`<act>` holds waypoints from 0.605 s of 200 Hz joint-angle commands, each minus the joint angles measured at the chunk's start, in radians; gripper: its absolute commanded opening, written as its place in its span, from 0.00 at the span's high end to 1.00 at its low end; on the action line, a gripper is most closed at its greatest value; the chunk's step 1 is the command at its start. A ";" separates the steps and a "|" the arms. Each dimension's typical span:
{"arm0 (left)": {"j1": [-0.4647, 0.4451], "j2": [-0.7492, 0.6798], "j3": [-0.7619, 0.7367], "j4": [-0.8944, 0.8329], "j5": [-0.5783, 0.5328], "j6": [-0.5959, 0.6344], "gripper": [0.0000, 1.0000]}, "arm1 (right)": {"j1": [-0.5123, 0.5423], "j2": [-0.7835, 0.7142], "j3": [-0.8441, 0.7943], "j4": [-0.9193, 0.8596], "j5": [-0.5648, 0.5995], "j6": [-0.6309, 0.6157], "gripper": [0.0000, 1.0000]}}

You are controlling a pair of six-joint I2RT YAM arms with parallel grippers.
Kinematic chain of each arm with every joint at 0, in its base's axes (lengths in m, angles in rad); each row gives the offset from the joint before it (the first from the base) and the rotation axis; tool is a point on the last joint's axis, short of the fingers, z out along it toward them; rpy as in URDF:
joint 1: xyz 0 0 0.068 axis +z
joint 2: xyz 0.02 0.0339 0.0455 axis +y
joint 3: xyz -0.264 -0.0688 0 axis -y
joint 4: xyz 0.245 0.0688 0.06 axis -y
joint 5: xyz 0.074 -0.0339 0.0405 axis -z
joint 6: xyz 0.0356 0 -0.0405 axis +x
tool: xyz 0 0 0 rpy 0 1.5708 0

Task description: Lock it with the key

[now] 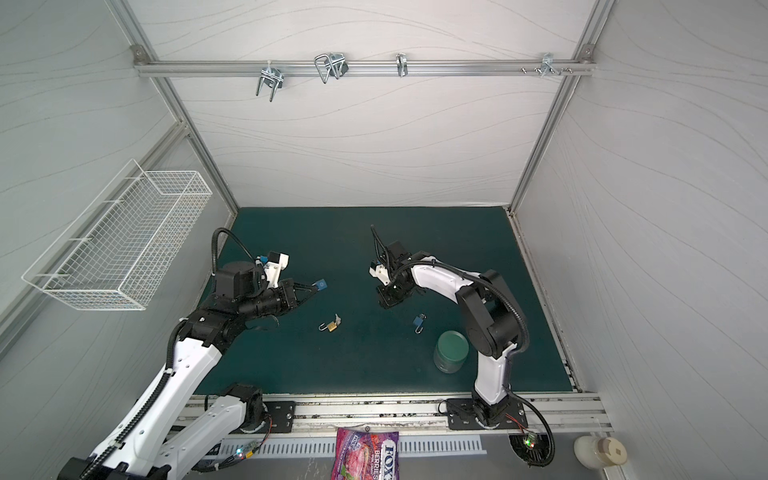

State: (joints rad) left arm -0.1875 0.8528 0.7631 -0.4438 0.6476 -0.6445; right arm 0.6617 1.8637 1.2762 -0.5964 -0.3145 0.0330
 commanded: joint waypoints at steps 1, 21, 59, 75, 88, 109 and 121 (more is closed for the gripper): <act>0.005 0.001 0.045 0.015 0.029 0.003 1.00 | -0.002 0.044 0.054 -0.044 0.028 -0.028 1.00; 0.008 -0.004 0.042 0.012 0.029 0.007 1.00 | -0.005 0.088 0.099 -0.066 0.040 -0.037 1.00; 0.011 -0.019 0.024 0.002 0.028 0.008 1.00 | -0.012 0.151 0.156 -0.083 0.062 -0.051 1.00; 0.011 -0.030 0.020 -0.007 0.025 0.010 1.00 | -0.014 0.168 0.163 -0.082 0.071 -0.052 1.00; 0.013 -0.035 0.015 -0.011 0.021 0.013 1.00 | -0.019 0.183 0.167 -0.080 0.073 -0.051 1.00; 0.014 -0.028 0.015 -0.015 0.026 0.017 1.00 | -0.025 0.202 0.177 -0.070 0.074 -0.047 1.00; 0.014 -0.022 0.020 -0.015 0.026 0.016 1.00 | -0.026 0.210 0.188 -0.069 0.071 -0.047 1.00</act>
State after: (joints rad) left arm -0.1822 0.8322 0.7643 -0.4706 0.6594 -0.6392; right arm 0.6441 2.0472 1.4330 -0.6342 -0.2478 0.0063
